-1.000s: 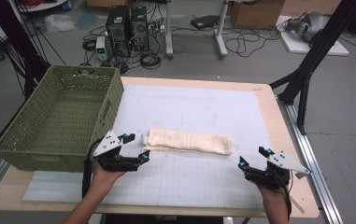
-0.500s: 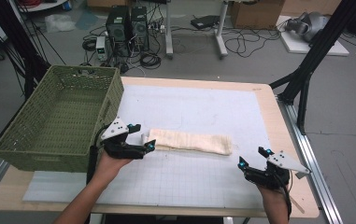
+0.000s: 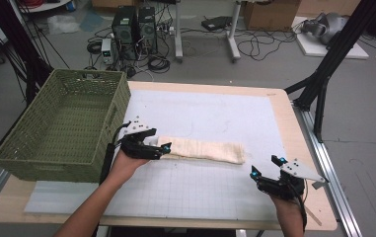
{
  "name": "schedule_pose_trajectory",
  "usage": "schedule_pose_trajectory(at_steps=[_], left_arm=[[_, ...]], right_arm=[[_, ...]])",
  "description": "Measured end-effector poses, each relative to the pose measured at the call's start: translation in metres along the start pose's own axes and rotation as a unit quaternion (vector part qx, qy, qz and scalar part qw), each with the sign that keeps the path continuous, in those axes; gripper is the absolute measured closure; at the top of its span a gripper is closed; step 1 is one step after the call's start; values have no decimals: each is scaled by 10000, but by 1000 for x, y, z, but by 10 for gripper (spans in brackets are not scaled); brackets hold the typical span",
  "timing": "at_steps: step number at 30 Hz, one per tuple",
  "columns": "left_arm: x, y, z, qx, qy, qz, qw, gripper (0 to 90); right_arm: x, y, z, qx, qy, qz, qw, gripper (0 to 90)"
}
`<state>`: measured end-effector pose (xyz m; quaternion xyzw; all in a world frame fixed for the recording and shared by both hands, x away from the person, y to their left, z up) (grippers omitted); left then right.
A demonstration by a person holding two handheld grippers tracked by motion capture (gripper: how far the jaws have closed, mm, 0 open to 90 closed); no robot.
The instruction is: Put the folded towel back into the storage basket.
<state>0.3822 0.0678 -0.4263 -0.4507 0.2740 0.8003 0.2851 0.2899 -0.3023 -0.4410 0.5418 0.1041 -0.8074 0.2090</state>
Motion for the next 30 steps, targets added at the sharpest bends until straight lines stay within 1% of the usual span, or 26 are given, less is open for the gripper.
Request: schedule_pose_trajectory(at_steps=[2, 3, 4, 8, 9, 10, 11, 13, 14, 15, 16, 19, 21, 22, 23, 25, 28, 30], left_arm=[[1, -2, -3, -35, -46, 27, 10000, 193], [4, -7, -7, -114, -136, 82, 9998, 197], [4, -7, -7, -114, -136, 82, 9998, 202], [11, -16, -16, -251, -311, 197, 9990, 218], [14, -20, -19, -319, -402, 241, 9984, 224], [14, -20, -19, -319, -402, 241, 9984, 226], [17, -22, -23, -373, -501, 229, 9978, 227], [21, -26, -27, -388, -615, 322, 9968, 243], [21, -26, -27, -388, -615, 322, 9968, 256], [23, -27, -29, -411, -625, 389, 9964, 261], [25, -30, -31, -474, -723, 405, 9954, 265], [30, -33, -35, -521, -858, 396, 9942, 273], [33, -33, -38, -479, -941, 381, 9937, 283], [33, -33, -38, -479, -941, 381, 9937, 293], [36, -34, -40, -482, -1019, 390, 9929, 298], [38, -33, -42, -447, -1080, 374, 9924, 316], [38, -31, -43, -512, -1109, 232, 9922, 329], [38, -30, -43, -520, -1113, 200, 9922, 348]], right_arm=[[0, 0, 0, 2, -10, 19, 10000, 169], [0, 0, 0, -2, -11, 19, 10000, 169], [0, 1, 0, -1, -13, 23, 10000, 169], [1, 0, -1, -14, -15, -4, 10000, 169], [1, 0, 0, -19, -25, -22, 10000, 169], [1, 0, 0, -21, -35, -28, 10000, 169], [1, 0, -1, -14, -29, -29, 10000, 169], [1, 0, -1, -24, -41, -35, 10000, 169], [1, 0, -1, -25, -36, -22, 10000, 169], [1, 0, -1, -26, -41, -13, 10000, 169], [1, 0, -1, -28, -39, -15, 10000, 169], [2, 0, -2, -38, -45, 0, 10000, 169], [2, 0, -2, -45, -54, -1, 10000, 169], [2, 0, -2, -39, -64, -3, 10000, 169], [2, 1, -2, -41, -59, -6, 10000, 169], [3, 1, -2, -43, -69, -11, 10000, 169], [3, 1, -2, -47, -70, -20, 10000, 169], [3, 0, -2, -48, -80, -35, 10000, 169]])
Point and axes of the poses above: each handheld gripper's, and its own axes: z roughly backward along the jaws, x roughly out of its underside, y roughly to its right, the point moved 6 cm from there along -z, roughly forward along the jaws, and after that the axes turned 3 degrees about z, right-handed, at the moved point
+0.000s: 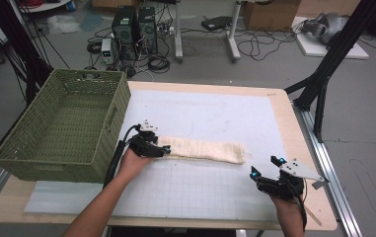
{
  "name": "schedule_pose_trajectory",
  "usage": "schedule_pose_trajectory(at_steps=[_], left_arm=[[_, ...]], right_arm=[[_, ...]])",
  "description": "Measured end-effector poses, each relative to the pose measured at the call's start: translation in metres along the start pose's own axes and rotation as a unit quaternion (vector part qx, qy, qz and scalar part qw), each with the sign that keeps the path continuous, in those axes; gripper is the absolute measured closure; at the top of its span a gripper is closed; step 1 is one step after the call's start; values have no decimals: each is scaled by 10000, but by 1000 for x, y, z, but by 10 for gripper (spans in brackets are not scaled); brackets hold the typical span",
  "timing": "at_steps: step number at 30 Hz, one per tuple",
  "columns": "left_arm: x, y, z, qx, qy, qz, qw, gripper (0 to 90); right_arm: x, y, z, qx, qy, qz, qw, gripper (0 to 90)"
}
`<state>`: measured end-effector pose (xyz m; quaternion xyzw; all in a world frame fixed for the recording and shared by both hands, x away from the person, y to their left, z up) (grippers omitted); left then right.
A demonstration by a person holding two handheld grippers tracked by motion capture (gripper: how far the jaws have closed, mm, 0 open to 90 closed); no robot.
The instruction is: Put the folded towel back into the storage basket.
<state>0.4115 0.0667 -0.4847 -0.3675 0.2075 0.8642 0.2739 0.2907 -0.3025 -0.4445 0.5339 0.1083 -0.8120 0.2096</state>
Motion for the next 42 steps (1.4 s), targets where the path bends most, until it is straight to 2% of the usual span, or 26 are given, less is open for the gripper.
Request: schedule_pose_trajectory(at_steps=[3, 7, 9, 12, 15, 18, 20, 22, 24, 26, 31, 35, 39, 42], left_arm=[[1, 3, 2, -67, -54, -169, 9998, 407], [2, 7, 3, -7, -62, -215, 9997, 506], [3, 10, 4, 74, -96, -192, 9997, 557], [4, 14, 5, 288, -112, -210, 9993, 682], [4, 15, 5, 331, -126, -239, 9991, 764], [3, 16, 6, 313, -103, -305, 9990, 781], [4, 17, 7, 298, -3, -384, 9988, 789], [5, 18, 9, 325, 127, -363, 9987, 789], [5, 18, 10, 347, 152, -372, 9986, 788], [3, 19, 15, 402, 335, -355, 9980, 788], [-2, 24, 23, 536, 522, -424, 9963, 789], [-4, 27, 29, 557, 641, -531, 9950, 789], [-4, 29, 33, 593, 715, -549, 9942, 788], [-5, 29, 35, 592, 748, -595, 9937, 788]], right_arm=[[0, 1, -1, -8, 1, 18, 10000, 169], [1, 1, -1, 2, -21, 13, 10000, 169], [1, 1, -1, -8, -20, 19, 10000, 169], [1, 1, -1, -8, -16, 13, 10000, 169], [1, 0, -1, -15, -32, 22, 10000, 169], [2, 1, -1, -14, -36, 27, 10000, 169], [2, 1, -1, -7, -29, 6, 10000, 169], [2, 1, -1, -13, -39, -27, 10000, 169], [3, 1, -2, -25, -52, -19, 10000, 169], [3, 2, -3, -27, -44, -17, 10000, 169], [1, 3, -10, -13, -84, -52, 10000, 169], [-1, 2, -19, -2, -163, -149, 9998, 169], [-2, -7, -31, -110, -428, 257, 9987, 169], [-5, -14, -40, -296, -527, 362, 9975, 169]])
Point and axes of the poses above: each handheld gripper's, and its own axes: z roughly backward along the jaws, x roughly out of its underside, y roughly to its right, the point moved 6 cm from there along -z, roughly forward along the jaws, and after that the axes turned 3 degrees about z, right-handed, at the moved point
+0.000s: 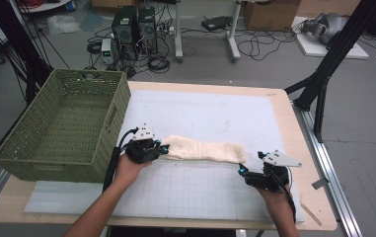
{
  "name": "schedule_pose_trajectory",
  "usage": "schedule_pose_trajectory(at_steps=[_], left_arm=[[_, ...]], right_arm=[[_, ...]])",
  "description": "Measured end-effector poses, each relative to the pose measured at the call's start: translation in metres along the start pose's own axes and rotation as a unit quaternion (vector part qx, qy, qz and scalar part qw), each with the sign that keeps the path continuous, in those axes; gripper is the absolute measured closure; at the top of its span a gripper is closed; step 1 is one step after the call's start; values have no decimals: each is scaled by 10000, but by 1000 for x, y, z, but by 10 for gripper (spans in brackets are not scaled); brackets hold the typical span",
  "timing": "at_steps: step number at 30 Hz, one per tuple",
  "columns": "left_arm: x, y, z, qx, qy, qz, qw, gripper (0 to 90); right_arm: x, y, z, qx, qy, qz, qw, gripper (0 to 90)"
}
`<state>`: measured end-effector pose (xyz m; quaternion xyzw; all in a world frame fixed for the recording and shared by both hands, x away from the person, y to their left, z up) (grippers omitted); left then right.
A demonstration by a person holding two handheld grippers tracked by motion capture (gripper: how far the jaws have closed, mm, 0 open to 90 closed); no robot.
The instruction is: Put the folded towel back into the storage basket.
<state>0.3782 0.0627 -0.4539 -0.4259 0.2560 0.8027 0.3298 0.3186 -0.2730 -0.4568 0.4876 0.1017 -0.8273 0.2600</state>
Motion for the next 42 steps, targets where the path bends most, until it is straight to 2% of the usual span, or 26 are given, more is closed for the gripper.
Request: schedule_pose_trajectory(at_steps=[1, 6, 12, 13, 14, 15, 16, 18, 19, 20, 24, 27, 29, 32, 34, 40, 42], left_arm=[[0, 0, 1, -13, 20, 1, 10000, 788], [-3, 2, 2, 16, 143, -14, 9999, 783], [-3, 3, 2, 18, 227, -27, 9997, 784], [-3, 3, 2, 21, 221, -41, 9997, 784], [-3, 4, 2, 19, 231, -37, 9997, 784], [-3, 4, 2, 12, 247, -35, 9997, 784], [-2, 4, 2, 18, 236, -51, 9997, 784], [-1, 5, 2, 18, 233, -54, 9997, 784], [0, 5, 2, 21, 231, -64, 9997, 784], [0, 5, 2, 21, 231, -64, 9997, 784], [1, 6, 3, 14, 248, -105, 9996, 784], [2, 7, 4, 16, 277, -108, 9996, 784], [3, 7, 5, 17, 291, -83, 9995, 784], [4, 7, 5, 15, 276, -99, 9996, 784], [3, 8, 5, 8, 295, -107, 9995, 785], [1, 10, 9, 15, 390, -129, 9992, 786], [0, 12, 12, 25, 447, -137, 9989, 787]], right_arm=[[-2, 1, -4, 5, -29, 61, 10000, 169], [-10, 7, -22, 67, -100, -152, 9998, 173], [-9, 14, -36, 162, -229, -257, 9993, 176], [-8, 16, -41, 146, -281, -357, 9989, 182], [-8, 16, -41, 146, -281, -357, 9989, 182], [-7, 17, -43, 155, -317, -401, 9986, 198], [-3, 19, -48, 98, -471, -411, 9980, 239], [0, 19, -51, 79, -559, -471, 9973, 240], [4, 19, -56, 9, -732, -526, 9959, 281], [5, 18, -57, -46, -790, -525, 9955, 319], [5, 15, -56, -245, -819, -424, 9954, 440], [6, 14, -56, -401, -823, -638, 9938, 506], [6, 13, -56, -420, -827, -688, 9933, 549], [5, 9, -55, -658, -825, -740, 9917, 730], [5, 7, -55, -656, -831, -613, 9925, 771], [3, 5, -53, -601, -844, -409, 9938, 786], [1, 5, -51, -583, -798, -208, 9949, 790]])
Point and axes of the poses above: each handheld gripper's, and its own axes: z roughly backward along the jaws, x roughly out of its underside, y roughly to its right, the point moved 6 cm from there along -z, roughly forward along the jaws, and after that the axes turned 3 degrees about z, right-handed, at the moved point
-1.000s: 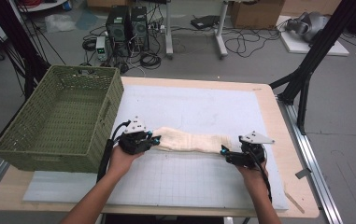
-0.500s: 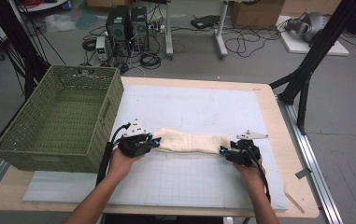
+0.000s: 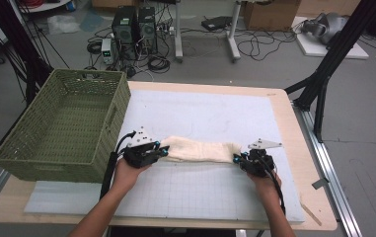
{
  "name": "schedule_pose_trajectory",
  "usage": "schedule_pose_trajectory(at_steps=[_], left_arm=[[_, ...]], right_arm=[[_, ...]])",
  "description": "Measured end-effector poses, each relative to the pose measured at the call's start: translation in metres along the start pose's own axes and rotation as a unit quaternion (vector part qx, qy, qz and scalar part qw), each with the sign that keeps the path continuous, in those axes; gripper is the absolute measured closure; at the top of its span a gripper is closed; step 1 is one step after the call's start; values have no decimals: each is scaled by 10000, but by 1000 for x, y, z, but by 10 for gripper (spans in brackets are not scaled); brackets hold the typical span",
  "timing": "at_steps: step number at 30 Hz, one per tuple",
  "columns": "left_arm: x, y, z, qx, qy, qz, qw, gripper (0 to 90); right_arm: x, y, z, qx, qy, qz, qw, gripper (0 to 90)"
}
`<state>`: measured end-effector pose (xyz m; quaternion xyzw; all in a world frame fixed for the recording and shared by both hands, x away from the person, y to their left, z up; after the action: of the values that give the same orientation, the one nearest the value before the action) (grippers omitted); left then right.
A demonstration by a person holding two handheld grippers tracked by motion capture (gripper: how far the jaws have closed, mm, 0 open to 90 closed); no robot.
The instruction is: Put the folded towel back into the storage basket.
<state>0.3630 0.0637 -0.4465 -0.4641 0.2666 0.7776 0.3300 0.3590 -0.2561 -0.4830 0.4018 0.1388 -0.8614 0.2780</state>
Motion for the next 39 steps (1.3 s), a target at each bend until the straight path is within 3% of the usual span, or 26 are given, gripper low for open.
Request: schedule_pose_trajectory(at_steps=[6, 18, 30, 39], left_arm=[[-2, 3, 13, 12, 200, -46, 9998, 790], [-12, 14, 45, 85, 710, -96, 9974, 792], [-10, 9, 62, 49, 848, -80, 9964, 794], [-17, 7, 79, -10, 1102, -50, 9939, 797]], right_arm=[[-5, -2, 6, -49, 210, 315, 9993, 794], [-20, -9, 23, -196, 849, 462, 9951, 799], [-38, -16, 31, -302, 1245, 738, 9890, 799], [-57, -19, 33, -349, 1492, 886, 9842, 799]])
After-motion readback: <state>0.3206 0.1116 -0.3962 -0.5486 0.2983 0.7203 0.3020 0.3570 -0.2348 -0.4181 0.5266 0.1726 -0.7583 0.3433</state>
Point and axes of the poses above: each handheld gripper's, and its own axes: z roughly backward along the jaws, x roughly out of its underside, y roughly to its right, the point moved 6 cm from there along -z, roughly forward along the jaws, and after that the axes turned 3 degrees about z, right-handed, at the moved point
